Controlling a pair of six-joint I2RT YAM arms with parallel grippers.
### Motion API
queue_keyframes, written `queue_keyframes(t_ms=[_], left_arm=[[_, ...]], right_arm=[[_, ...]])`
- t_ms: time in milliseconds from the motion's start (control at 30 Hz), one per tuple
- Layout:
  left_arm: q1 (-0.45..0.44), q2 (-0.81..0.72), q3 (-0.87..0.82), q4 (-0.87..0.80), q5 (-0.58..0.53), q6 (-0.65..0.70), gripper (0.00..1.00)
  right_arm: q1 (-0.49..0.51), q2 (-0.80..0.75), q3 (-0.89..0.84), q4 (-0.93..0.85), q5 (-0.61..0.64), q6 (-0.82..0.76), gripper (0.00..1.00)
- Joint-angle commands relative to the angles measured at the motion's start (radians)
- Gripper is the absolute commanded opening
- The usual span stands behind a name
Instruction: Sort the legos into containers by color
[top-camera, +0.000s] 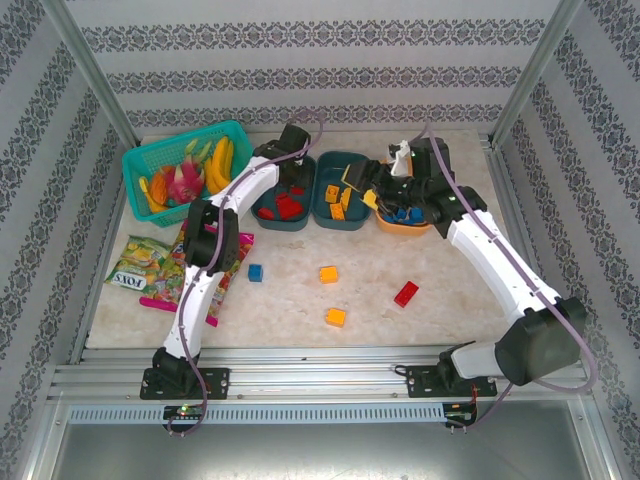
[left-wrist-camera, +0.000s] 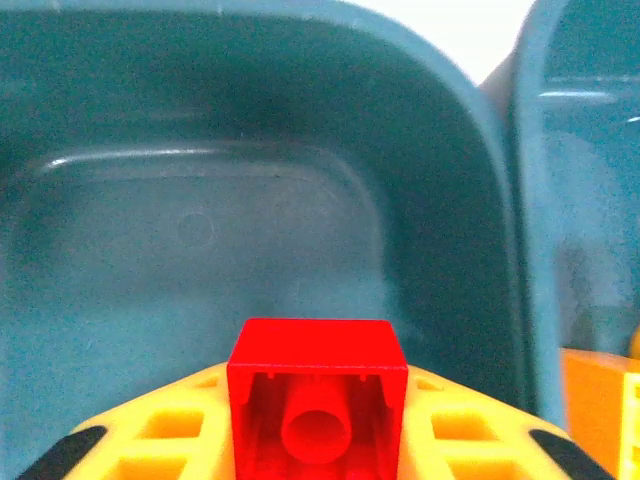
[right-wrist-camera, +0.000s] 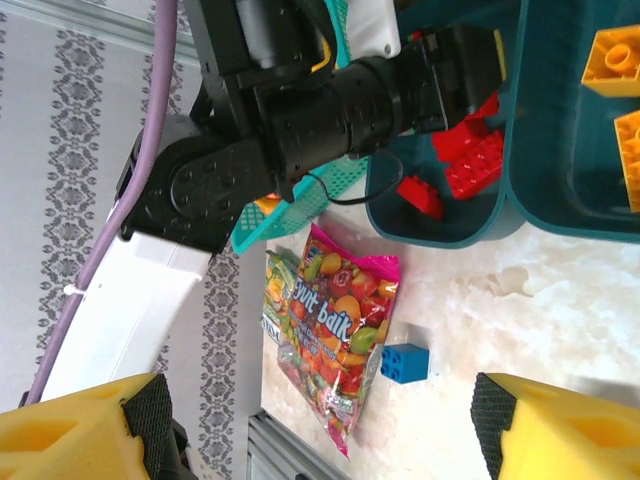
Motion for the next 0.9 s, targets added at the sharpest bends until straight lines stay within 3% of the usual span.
queue_keyframes(t_ms=[0, 333, 500, 667, 867], left_arm=[[0.017, 0.018, 0.042, -0.030, 0.043, -0.052, 0.40], [0.022, -0.063, 0.046, -0.034, 0.049, -0.072, 0.63], [0.020, -0.192, 0.029, -0.060, 0.034, -0.105, 0.66], [0.007, -0.408, -0.123, -0.028, 0.028, -0.145, 0.68], [-0.021, -0.736, -0.455, 0.052, 0.072, -0.212, 0.69]], right_arm=[[0.018, 0.012, 0.014, 0.014, 0.015, 0.001, 0.80], [0.028, -0.005, -0.016, -0.053, 0.047, -0.072, 0.80], [0.059, -0.038, -0.025, -0.157, 0.144, -0.176, 0.79], [0.173, -0.031, -0.019, -0.306, 0.336, -0.309, 0.78], [0.327, 0.064, -0.025, -0.406, 0.545, -0.357, 0.79]])
